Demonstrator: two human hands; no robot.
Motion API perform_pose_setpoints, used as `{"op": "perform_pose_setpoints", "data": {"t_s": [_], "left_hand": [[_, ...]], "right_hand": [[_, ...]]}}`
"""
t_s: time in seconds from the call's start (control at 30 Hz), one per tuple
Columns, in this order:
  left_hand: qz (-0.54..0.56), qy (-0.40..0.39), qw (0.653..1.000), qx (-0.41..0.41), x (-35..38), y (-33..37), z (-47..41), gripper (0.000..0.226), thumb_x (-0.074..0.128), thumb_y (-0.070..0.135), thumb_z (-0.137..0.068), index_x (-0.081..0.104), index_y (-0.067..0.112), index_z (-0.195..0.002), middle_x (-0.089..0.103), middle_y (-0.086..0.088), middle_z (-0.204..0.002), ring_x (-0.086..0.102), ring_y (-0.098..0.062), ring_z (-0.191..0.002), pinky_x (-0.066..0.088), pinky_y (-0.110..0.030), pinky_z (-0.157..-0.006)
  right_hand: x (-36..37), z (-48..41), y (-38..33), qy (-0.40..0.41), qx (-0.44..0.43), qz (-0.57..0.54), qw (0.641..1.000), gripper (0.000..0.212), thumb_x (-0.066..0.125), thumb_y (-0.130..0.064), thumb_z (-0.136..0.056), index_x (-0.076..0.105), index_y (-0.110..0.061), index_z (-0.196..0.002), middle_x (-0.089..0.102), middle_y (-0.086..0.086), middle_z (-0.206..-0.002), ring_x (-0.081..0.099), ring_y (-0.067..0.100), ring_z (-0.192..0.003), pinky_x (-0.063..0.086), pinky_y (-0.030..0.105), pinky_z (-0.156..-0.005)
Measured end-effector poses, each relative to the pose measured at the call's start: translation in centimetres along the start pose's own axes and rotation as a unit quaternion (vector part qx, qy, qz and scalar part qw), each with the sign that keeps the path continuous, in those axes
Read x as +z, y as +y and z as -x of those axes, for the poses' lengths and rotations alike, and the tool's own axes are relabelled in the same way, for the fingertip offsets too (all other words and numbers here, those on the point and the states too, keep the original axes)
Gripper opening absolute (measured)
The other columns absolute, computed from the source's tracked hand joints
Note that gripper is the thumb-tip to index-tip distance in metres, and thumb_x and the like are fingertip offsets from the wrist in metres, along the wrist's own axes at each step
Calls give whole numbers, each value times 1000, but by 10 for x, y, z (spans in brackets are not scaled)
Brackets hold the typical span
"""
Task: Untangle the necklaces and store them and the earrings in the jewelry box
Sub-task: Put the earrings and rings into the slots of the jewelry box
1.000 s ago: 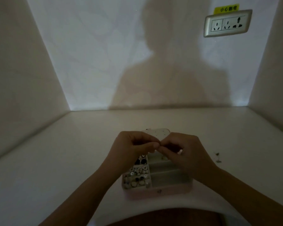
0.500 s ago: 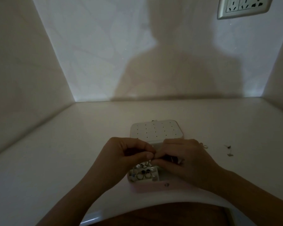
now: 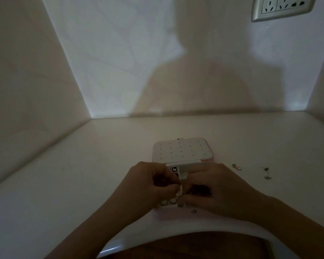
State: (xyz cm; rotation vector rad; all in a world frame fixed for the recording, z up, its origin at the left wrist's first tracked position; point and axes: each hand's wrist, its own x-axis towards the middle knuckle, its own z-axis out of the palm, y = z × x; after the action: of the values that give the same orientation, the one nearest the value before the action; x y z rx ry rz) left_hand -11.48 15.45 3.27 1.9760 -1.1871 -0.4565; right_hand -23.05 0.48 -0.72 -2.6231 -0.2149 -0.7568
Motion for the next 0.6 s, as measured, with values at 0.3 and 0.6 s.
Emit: {"op": "perform_pose_setpoints", "data": {"t_s": [0.3, 0.6], "left_hand": [[-39, -105, 990, -83, -3, -2, 2, 4, 71, 17, -79, 74, 20, -81, 72, 5, -80, 64, 1, -65, 50, -10, -63], [-85, -136, 984, -79, 2, -2, -5, 4, 70, 19, -81, 74, 18, -82, 73, -1, -82, 63, -2, -65, 55, -24, -79]], "right_hand": [[2, 3, 11, 11, 90, 80, 993, 36, 42, -52, -86, 66, -25, -86, 46, -20, -76, 43, -8, -63, 30, 7, -58], [0, 5, 11, -49, 125, 61, 989, 28, 51, -42, -92, 67, -19, -87, 62, -6, -81, 53, 6, -73, 41, 17, -68]]}}
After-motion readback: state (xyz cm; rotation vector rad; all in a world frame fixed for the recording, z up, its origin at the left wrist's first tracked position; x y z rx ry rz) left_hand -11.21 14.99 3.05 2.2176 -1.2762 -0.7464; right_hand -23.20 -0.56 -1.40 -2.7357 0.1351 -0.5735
